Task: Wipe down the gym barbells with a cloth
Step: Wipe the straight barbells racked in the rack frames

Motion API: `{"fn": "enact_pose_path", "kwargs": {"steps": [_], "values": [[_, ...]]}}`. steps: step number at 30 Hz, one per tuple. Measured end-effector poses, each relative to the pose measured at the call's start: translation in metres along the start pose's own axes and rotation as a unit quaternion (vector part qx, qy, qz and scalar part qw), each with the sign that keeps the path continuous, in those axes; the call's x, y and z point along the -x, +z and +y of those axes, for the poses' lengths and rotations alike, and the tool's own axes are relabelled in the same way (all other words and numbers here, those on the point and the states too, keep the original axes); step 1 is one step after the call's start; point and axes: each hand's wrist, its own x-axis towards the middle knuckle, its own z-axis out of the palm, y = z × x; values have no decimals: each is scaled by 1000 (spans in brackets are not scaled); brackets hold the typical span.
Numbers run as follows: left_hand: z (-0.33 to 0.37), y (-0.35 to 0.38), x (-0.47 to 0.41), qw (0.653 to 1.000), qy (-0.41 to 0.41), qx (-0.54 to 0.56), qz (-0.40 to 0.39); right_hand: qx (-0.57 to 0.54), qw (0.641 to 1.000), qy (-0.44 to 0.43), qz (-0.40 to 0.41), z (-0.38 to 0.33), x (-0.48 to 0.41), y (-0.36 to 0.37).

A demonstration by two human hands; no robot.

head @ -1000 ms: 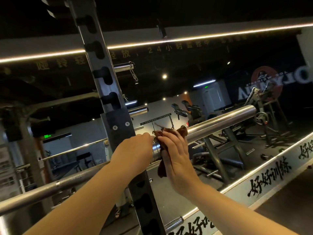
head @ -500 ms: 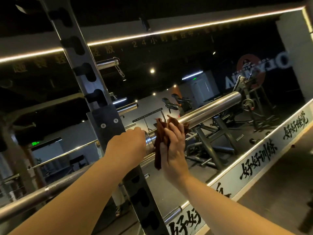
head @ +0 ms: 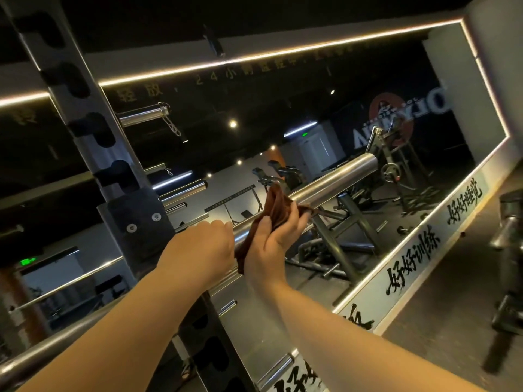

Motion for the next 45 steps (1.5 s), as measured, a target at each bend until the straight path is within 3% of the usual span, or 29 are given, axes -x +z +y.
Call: {"fn": "enact_pose_path", "kwargs": {"steps": [3,6,10,13,18,22,26,29,34,36,41,45], "values": [[-2,2,1,1000,6,-16,3,-35,996,64,52,-4,-38,-16],[3,2,3,999,-8,-37,12,-38,996,79,16,-3,-26,-13],[14,0,-4,998,-30,-46,23,33,999,-14,-29,8,4,10],[12,-5,-9,999,-14,-48,-11,56,998,10,6,11,-27,3],[6,3,-1,996,11,-83,26,45,998,19,41,7,-71,-31],[6,5,-8,995,26,-92,21,33,998,49,-14,2,-39,-19],[11,6,-19,996,13,-83,-8,64,998,-10,-21,12,-30,-9],[10,6,-18,992,51,-112,18,73,996,35,38,11,-79,-24],[14,4,-18,991,42,-125,22,58,988,89,107,2,-150,-61],[17,2,-18,994,33,-106,16,61,989,87,104,-2,-141,-62],[30,-2,-23,995,16,-90,28,25,996,90,-1,-7,-69,-40],[34,-2,-25,992,13,-126,26,7,989,133,65,-10,-121,-55]]}}
